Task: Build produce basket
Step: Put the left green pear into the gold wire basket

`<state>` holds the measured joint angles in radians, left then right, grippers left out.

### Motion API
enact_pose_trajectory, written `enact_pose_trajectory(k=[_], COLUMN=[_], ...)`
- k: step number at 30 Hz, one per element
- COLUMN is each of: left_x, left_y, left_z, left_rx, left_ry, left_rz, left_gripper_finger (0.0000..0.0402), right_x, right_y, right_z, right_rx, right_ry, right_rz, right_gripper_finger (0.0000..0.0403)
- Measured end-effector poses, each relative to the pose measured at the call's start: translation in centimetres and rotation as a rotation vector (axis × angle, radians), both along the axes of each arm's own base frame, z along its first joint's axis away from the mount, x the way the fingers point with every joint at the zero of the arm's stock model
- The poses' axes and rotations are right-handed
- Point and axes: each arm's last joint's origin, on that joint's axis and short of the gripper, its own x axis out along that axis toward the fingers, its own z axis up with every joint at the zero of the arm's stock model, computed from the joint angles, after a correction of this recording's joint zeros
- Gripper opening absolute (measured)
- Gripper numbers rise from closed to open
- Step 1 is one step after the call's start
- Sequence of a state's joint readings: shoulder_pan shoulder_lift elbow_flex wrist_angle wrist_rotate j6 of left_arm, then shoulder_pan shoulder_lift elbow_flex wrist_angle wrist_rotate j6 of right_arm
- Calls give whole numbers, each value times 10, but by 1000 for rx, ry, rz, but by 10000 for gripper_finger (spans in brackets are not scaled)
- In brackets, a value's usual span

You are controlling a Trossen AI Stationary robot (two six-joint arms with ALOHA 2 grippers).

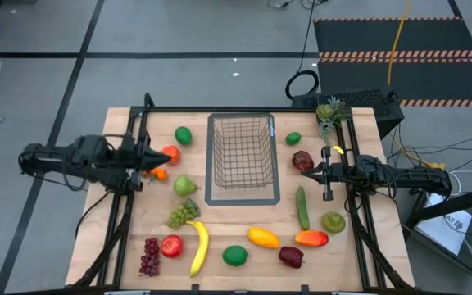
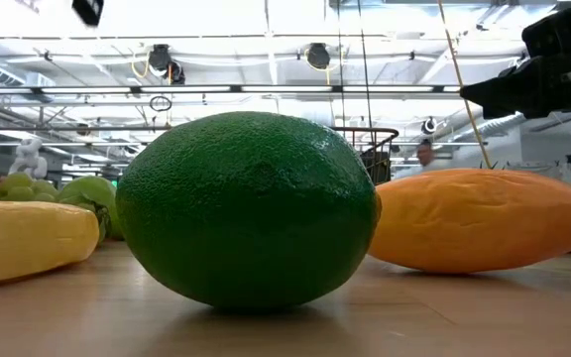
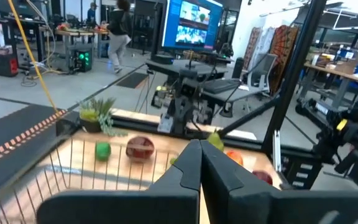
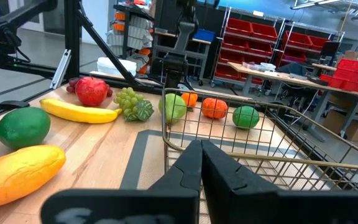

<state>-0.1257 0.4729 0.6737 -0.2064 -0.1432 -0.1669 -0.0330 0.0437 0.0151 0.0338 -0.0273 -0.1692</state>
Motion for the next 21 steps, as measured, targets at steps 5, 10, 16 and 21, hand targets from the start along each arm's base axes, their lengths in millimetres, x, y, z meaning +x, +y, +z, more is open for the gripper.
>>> enact_pose_trajectory(k=[5,10,16,21], left_x=[7,11,21,35], left_y=[-1,-1,-2,-4], left_z=[58,107,153,182], left_rx=[10,30,42,54], left_ry=[24,54,65,36], left_rz=[0,-1,23,23], left_gripper_finger=[1,1,1,1], right_x=[0,0,0,0], right_y=[0,0,0,0], right_z=[0,0,0,0], right_rx=[0,0,0,0], right_ry=[0,0,0,-2], right_rz=[0,0,0,0], right_gripper_finger=[0,0,0,0])
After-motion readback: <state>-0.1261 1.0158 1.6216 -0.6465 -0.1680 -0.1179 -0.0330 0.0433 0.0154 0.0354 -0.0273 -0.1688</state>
